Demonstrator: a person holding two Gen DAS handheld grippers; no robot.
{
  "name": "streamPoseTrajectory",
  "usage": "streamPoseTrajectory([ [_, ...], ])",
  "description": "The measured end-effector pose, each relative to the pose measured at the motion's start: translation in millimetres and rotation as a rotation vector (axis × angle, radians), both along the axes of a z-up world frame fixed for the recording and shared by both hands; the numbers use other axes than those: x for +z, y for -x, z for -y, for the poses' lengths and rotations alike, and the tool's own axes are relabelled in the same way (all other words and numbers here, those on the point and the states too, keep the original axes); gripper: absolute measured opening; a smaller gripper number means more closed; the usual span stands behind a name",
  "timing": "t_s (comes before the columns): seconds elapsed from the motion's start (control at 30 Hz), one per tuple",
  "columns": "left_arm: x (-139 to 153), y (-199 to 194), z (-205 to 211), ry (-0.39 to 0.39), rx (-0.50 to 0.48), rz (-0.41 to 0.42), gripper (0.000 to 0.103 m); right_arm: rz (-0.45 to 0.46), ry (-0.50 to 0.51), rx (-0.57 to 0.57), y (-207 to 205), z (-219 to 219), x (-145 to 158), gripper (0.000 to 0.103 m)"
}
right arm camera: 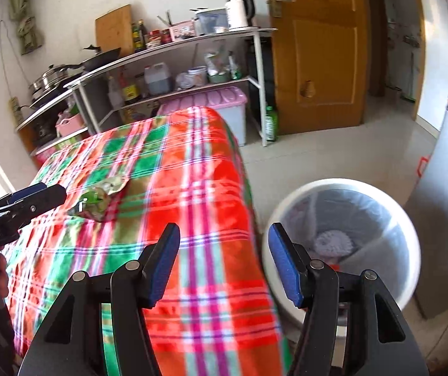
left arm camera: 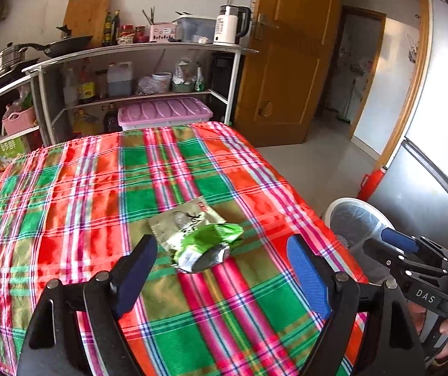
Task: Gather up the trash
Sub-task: 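Move both tools back over the table toward the green and beige snack bags, then grasp the green snack bag with the right gripper while the left gripper grasps the beige packet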
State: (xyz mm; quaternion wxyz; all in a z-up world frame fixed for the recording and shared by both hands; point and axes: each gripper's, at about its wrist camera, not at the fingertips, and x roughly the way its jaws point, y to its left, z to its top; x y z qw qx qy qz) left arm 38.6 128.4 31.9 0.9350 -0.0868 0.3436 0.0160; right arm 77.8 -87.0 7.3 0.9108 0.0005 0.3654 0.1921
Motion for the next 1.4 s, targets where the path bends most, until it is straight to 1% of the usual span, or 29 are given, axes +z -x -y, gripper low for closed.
streamPoseTrajectory([
  [0.03, -1, 2, -8, 0.011, 0.012, -0.002, 0.086, -0.004, -0.003, 0.015, 0, -8, -1, 0.06],
  [0.13, -4, 10, -30, -0.001, 0.067, -0.003, 0.086, -0.013, -0.008, 0.062, 0, -32, -2, 0.06],
  [0.33, -10, 18, -67, 0.011, 0.145, -0.016, 0.086, -0.028, -0.013, 0.154, -3, -82, -6, 0.06],
  [0.5, -13, 21, -85, 0.02, 0.164, -0.011, 0.086, -0.054, -0.043, 0.212, -10, -119, -8, 0.06],
  [0.67, -19, 22, -98, 0.035, 0.173, -0.026, 0.087, -0.09, -0.084, 0.249, -19, -146, -11, 0.06],
  [0.9, -24, 16, -107, 0.042, 0.172, -0.039, 0.087, -0.135, -0.075, 0.232, -34, -164, -20, 0.06],
  [1.07, -26, 7, -108, 0.061, 0.148, -0.043, 0.087, -0.176, -0.043, 0.223, -49, -179, -29, 0.06],
  [1.13, -28, 4, -107, 0.061, 0.149, -0.049, 0.087, -0.193, -0.047, 0.224, -52, -182, -32, 0.06],
  [1.33, -33, 0, -108, 0.066, 0.151, -0.062, 0.087, -0.192, -0.035, 0.232, -56, -182, -36, 0.06],
  [1.4, -35, -2, -108, 0.066, 0.151, -0.068, 0.087, -0.185, -0.032, 0.237, -55, -182, -35, 0.057],
])
